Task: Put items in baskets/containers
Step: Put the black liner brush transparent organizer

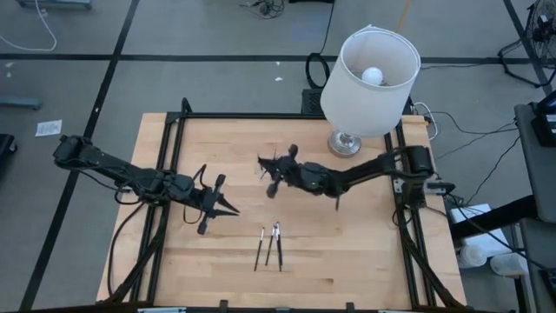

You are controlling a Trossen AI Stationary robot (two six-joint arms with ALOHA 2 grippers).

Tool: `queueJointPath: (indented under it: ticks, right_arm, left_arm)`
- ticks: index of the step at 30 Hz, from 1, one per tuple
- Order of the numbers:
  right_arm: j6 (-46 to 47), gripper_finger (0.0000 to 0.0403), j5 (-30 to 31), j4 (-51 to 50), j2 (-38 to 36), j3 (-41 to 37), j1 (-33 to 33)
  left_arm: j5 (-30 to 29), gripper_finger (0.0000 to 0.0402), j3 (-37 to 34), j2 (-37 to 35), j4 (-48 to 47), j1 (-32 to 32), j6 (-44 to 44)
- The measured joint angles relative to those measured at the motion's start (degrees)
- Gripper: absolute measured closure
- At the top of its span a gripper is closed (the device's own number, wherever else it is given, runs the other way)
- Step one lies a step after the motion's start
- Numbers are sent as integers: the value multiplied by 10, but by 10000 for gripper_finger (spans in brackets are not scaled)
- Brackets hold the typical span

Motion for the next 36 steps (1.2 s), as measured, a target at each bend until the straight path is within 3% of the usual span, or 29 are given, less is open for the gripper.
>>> queueJointPath:
  ticks: [10,36]
  right_arm:
    - [51,403,42,-48,42,15,-22]
    - [94,393,37,-68,85,22,-20]
  left_arm:
    - [-2,360,0,0,-4,0,0]
    - [-5,360,0,0,7,0,4]
